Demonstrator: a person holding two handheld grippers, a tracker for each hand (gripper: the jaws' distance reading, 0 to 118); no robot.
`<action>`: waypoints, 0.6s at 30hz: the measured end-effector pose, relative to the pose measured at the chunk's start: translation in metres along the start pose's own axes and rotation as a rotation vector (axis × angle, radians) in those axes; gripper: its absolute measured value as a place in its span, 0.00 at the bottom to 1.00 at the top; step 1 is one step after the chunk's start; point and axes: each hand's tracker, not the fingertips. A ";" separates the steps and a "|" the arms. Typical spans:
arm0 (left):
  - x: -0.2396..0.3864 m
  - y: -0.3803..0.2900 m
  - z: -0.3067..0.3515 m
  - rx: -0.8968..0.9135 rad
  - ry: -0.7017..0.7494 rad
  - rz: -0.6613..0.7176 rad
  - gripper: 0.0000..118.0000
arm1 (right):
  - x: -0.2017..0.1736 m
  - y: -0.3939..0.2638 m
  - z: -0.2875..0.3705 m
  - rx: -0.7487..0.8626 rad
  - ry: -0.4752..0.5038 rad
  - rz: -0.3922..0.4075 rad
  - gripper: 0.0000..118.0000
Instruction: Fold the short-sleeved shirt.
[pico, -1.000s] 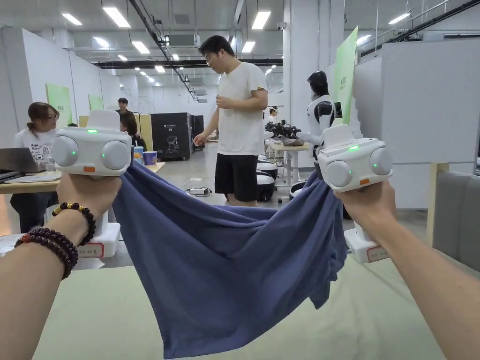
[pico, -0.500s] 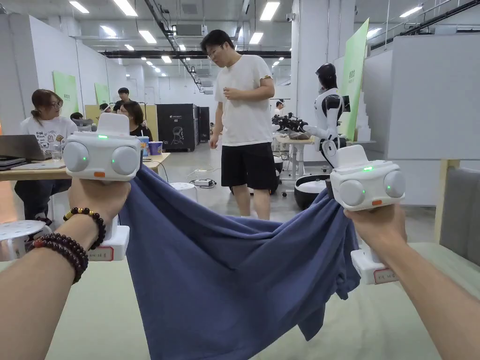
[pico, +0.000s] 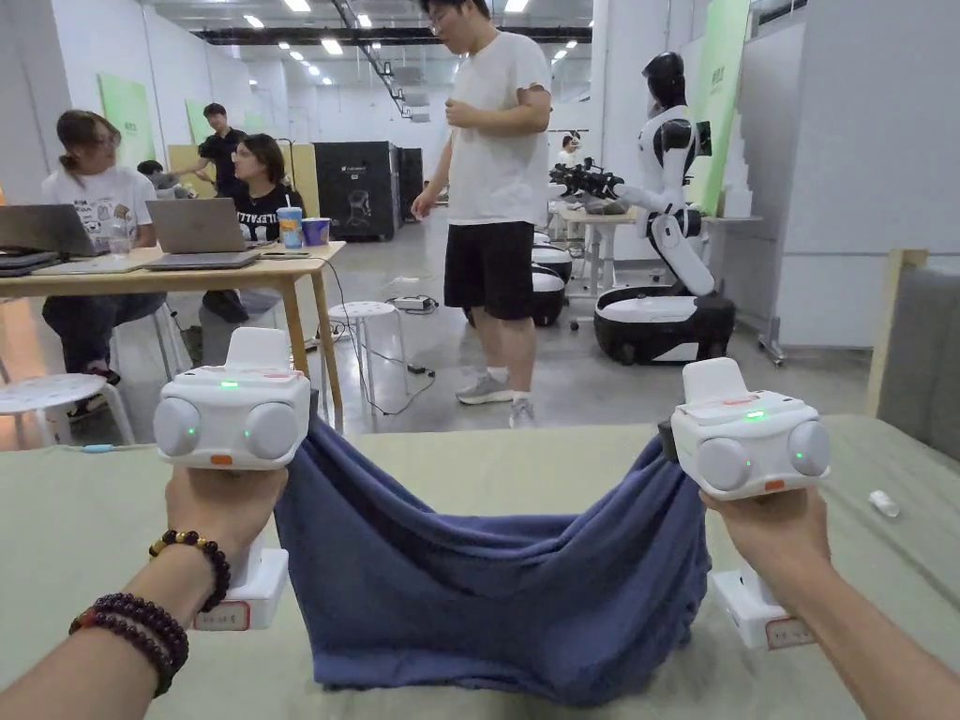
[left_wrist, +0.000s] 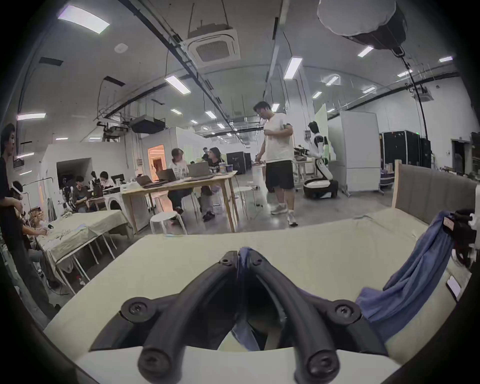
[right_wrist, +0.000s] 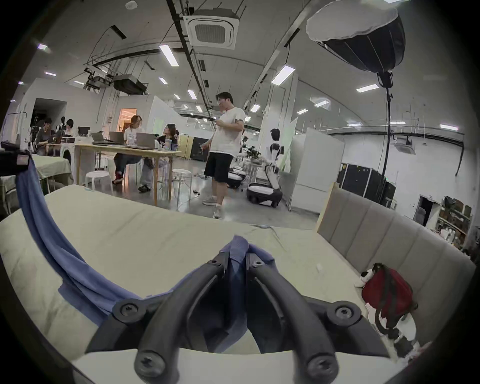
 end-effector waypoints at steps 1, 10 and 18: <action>-0.001 -0.006 0.008 -0.002 -0.006 -0.003 0.04 | -0.001 -0.007 0.009 0.010 0.009 0.005 0.10; -0.018 -0.104 0.108 -0.082 -0.082 -0.074 0.04 | -0.021 -0.106 0.114 -0.059 0.081 0.092 0.10; -0.043 -0.217 0.182 -0.246 -0.138 -0.046 0.04 | -0.028 -0.186 0.176 -0.197 0.085 0.013 0.10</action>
